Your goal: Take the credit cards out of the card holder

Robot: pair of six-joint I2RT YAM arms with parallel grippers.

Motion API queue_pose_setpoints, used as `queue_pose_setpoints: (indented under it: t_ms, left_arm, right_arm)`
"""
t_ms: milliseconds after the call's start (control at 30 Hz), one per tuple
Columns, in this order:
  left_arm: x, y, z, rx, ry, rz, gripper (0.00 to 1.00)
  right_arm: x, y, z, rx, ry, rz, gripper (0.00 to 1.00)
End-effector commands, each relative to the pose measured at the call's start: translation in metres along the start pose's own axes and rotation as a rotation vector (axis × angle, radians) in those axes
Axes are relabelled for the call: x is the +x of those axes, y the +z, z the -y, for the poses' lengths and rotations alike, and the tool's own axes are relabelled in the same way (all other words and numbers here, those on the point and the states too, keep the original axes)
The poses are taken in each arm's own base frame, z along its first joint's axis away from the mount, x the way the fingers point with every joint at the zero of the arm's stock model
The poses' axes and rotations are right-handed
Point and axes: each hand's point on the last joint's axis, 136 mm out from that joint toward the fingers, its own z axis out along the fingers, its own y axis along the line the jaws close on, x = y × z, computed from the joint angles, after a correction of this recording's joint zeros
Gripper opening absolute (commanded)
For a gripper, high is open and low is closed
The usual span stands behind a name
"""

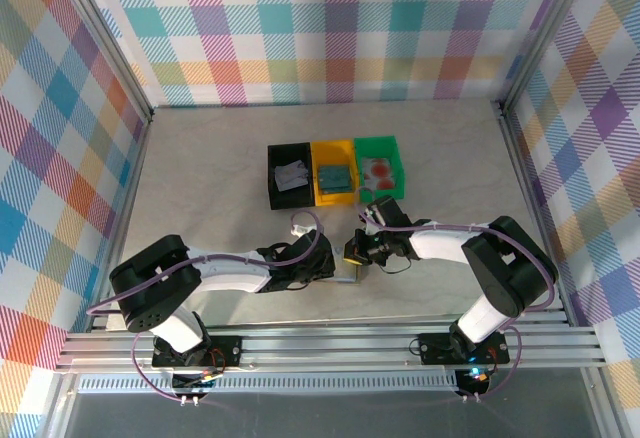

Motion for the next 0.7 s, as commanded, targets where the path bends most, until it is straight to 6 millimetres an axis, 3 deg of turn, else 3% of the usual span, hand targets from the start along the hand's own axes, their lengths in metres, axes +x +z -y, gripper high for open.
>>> queue_pose_setpoints:
  t_ms: [0,667]
  left_arm:
    - [-0.011,-0.006,0.006,0.032,-0.017,0.044,0.00]
    - [-0.019,-0.027,-0.018,-0.015,-0.015,0.104,0.00]
  right_arm:
    - [0.011,0.003,0.010,0.024,0.021,-0.029,0.00]
    - [0.011,0.004,0.015,0.046,0.029,-0.028,0.00]
